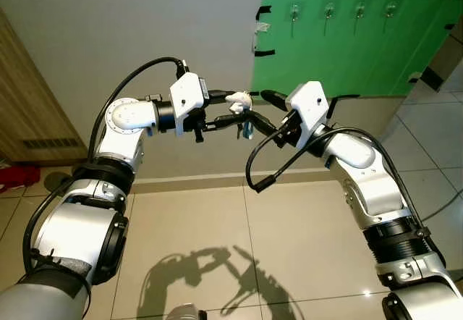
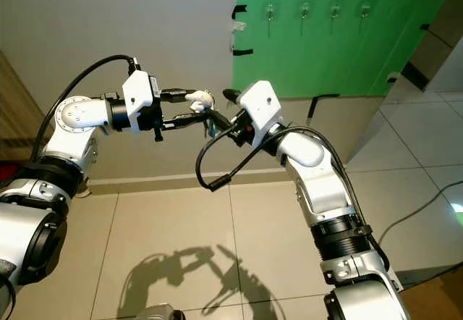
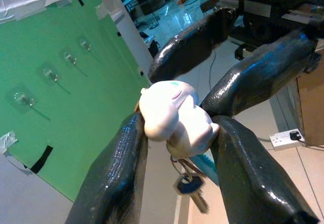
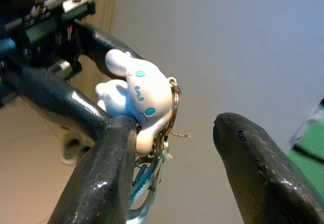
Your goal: Hang keys on a hook
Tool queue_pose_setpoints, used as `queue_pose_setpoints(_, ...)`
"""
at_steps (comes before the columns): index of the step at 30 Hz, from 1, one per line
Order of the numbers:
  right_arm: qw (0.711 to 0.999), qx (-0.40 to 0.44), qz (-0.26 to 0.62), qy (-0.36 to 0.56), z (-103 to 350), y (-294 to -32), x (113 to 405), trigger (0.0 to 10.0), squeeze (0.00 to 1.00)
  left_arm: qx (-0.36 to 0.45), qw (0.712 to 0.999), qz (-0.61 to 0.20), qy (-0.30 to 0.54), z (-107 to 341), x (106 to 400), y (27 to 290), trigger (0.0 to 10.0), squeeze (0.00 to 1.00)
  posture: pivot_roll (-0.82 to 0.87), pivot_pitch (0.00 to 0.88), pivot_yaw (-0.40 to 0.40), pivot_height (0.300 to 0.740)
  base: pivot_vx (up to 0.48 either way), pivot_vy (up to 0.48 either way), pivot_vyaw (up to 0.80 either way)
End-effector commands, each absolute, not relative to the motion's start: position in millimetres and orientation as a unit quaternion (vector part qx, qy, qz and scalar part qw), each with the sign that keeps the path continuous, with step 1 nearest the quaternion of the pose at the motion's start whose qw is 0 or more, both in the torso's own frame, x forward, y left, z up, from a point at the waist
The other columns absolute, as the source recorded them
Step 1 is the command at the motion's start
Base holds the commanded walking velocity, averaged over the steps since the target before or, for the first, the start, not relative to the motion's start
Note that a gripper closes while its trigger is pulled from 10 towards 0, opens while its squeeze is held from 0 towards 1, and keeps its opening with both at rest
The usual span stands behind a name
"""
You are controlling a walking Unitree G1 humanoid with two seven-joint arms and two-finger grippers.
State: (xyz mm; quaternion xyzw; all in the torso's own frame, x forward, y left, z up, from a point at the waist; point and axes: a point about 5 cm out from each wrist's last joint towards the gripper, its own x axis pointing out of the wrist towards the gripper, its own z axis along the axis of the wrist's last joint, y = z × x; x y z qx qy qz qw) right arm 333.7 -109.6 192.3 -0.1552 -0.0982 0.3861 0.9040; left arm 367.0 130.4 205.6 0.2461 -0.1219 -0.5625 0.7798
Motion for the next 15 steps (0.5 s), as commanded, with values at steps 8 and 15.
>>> queue_pose_setpoints(8,0.959,-0.14,0.203,-0.136,220.6,-165.2,358.1,10.0,0.0,0.282,0.73,-0.618,-0.076,184.1,356.0,126.5,10.0,0.0,0.01,0.0,0.066,0.74,0.0,0.0,0.0)
queue_pose_setpoints(15,0.955,-0.077,0.266,-0.105,219.6,-170.0,346.5,10.0,0.0,0.287,0.732,-0.614,-0.068,181.4,355.9,129.8,10.0,0.0,0.01,0.0,0.06,0.74,0.0,0.0,0.0)
